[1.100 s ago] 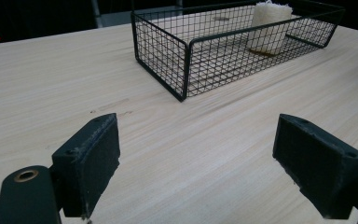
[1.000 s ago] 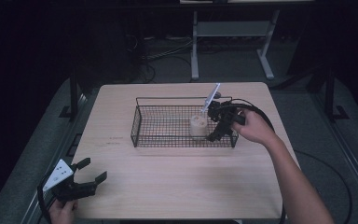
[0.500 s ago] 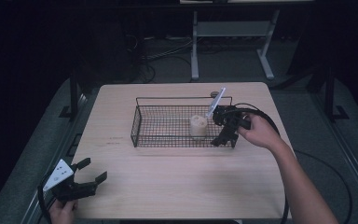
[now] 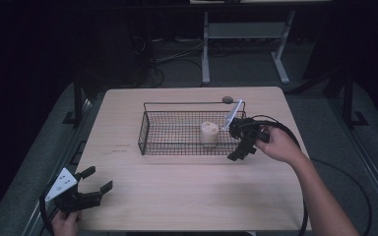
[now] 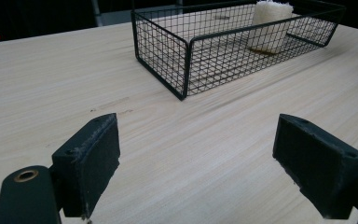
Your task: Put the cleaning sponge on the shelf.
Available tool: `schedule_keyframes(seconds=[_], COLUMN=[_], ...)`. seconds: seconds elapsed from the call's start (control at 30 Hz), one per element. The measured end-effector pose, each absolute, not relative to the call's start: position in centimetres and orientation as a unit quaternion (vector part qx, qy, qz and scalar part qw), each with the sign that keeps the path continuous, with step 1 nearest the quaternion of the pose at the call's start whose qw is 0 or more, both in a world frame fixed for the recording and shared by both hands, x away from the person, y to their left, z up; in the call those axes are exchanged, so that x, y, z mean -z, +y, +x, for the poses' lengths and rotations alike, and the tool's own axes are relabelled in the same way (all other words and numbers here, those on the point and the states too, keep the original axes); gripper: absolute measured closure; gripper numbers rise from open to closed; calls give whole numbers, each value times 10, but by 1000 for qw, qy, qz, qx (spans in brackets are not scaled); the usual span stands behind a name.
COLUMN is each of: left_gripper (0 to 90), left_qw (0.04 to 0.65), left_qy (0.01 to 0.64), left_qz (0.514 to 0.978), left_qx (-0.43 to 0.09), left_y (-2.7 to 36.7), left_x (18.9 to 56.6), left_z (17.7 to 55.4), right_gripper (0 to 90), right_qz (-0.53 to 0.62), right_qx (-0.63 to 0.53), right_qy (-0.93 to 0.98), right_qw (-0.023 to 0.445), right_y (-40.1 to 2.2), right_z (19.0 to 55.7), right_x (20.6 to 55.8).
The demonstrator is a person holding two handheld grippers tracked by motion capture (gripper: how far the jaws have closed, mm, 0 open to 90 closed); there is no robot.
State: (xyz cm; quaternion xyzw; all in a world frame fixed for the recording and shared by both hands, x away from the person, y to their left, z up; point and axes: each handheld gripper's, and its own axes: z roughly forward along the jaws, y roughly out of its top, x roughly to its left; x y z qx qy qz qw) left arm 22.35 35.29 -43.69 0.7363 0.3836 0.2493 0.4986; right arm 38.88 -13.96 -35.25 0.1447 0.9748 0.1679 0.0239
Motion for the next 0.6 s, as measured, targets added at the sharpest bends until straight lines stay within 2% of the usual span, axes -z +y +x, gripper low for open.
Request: schedule_keyframes(seconds=[0.6], left_gripper=[139], left_qw=[498], left_qy=[383], left_qz=[737], left_qx=[-249], left_y=[353], left_x=[437], left_z=[223], right_gripper=[150], right_qz=[148], right_qx=[-157], right_qy=[976], right_qw=[19], right_y=[-153], right_z=[376], right_x=[369])
